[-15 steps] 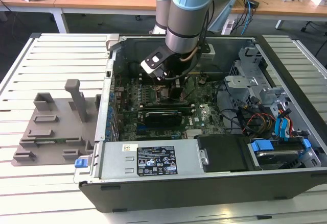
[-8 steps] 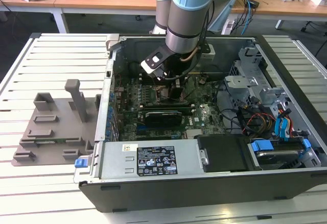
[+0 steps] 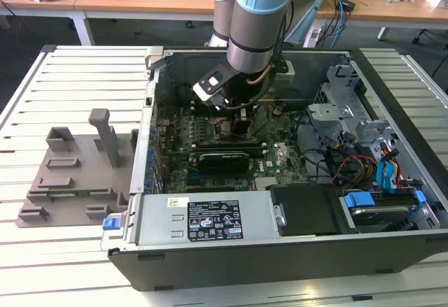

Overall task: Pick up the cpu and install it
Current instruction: 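Place the cpu into insertion slot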

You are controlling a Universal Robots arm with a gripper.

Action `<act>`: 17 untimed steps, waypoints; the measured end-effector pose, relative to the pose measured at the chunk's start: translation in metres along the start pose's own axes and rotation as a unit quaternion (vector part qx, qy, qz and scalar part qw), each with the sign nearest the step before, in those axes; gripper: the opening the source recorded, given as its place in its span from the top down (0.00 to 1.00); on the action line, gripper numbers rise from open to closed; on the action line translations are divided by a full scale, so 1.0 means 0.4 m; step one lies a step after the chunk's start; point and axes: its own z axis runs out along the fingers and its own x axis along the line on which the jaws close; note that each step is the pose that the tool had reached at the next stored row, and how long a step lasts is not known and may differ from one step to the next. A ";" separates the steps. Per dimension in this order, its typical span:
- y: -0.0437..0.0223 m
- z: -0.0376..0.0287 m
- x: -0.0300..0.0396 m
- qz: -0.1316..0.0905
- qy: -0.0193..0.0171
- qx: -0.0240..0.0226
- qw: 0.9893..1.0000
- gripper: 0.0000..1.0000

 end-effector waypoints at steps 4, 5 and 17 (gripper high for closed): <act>0.000 0.000 0.000 0.000 0.000 0.000 1.000 0.40; 0.000 -0.002 0.000 0.000 0.000 0.000 1.000 0.40; -0.002 -0.028 0.014 0.000 -0.001 0.000 1.000 0.84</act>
